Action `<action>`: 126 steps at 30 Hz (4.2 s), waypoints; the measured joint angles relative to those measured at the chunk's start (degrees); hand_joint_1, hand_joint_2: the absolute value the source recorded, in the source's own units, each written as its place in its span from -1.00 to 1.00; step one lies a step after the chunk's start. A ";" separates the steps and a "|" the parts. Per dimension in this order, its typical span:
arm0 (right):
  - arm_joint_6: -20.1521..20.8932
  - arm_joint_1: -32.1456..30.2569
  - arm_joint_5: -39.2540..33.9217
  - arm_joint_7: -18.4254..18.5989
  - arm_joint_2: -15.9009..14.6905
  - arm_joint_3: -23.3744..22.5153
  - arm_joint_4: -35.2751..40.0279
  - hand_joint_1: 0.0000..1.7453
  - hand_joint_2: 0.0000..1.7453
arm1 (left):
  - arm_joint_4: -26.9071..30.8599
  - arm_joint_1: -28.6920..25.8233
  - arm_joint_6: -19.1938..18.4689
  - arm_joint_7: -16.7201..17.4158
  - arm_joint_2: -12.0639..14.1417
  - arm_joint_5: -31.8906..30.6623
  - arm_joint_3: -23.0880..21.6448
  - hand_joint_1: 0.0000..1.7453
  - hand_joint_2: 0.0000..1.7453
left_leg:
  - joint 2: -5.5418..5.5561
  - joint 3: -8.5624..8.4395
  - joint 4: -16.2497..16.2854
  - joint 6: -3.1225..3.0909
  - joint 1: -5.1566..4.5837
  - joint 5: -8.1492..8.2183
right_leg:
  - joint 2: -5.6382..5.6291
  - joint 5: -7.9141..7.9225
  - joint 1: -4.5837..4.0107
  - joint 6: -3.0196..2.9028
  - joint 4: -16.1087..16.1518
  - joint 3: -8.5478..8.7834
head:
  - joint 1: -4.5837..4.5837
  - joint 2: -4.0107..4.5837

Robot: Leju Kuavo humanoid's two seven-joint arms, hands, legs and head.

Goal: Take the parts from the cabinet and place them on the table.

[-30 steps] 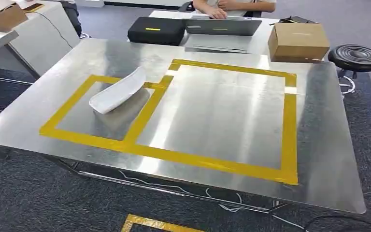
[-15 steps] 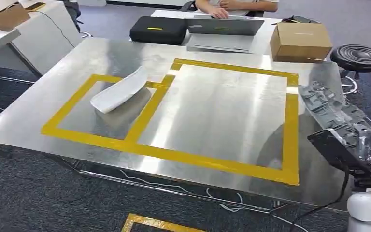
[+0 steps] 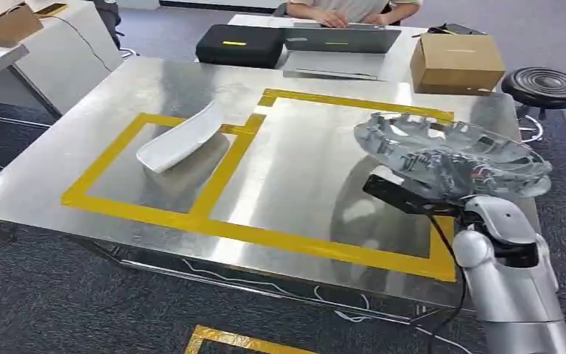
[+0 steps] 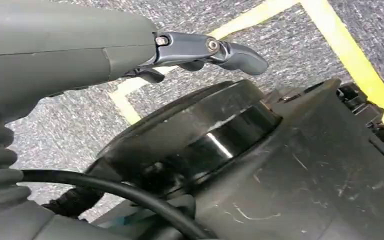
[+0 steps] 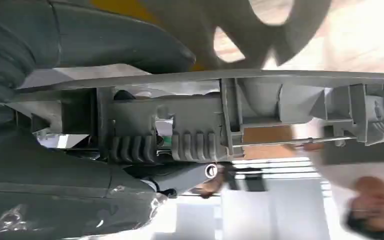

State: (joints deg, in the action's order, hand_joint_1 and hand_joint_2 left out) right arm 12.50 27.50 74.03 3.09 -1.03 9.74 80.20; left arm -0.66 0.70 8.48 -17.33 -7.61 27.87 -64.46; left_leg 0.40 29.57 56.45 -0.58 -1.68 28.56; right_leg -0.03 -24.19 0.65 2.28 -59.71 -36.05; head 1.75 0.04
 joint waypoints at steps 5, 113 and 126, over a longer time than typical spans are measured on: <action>-1.40 3.64 -1.47 -2.72 0.94 7.86 -5.50 1.00 1.00 | 0.00 -0.02 -0.70 -0.79 0.64 -1.12 0.02 -1.00 1.00 | 0.06 -0.03 0.00 0.03 0.02 -0.03 | 0.05 0.00 -0.03 -0.01 -0.01 -0.05 | 0.00 0.00; 1.81 -4.69 -8.16 2.47 -19.23 -7.14 14.48 -1.00 -1.00 | 0.00 -4.25 9.92 0.68 -0.37 -13.88 4.55 -1.00 -1.00 | 0.11 -0.20 0.01 -0.40 -0.02 0.05 | 0.11 0.35 -0.12 0.36 1.00 0.46 | -0.02 0.00; -0.57 -33.00 -37.08 -12.02 -20.36 -61.12 44.14 -1.00 -1.00 | 0.00 -5.41 11.50 1.23 -3.06 -8.87 9.03 -1.00 -1.00 | 0.11 -0.37 -0.01 -0.77 -0.06 0.59 | 0.06 -0.11 -0.07 0.72 1.13 0.86 | -0.07 0.00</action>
State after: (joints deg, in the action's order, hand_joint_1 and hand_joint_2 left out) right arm 11.93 -5.50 36.95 -8.93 -21.38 -51.39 124.34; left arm -0.66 -4.71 19.98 -16.11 -10.67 18.99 -55.43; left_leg 0.51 29.20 56.44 -1.35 -1.74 29.15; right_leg 0.03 -24.29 0.58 2.99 -58.58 -35.19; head 1.68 0.04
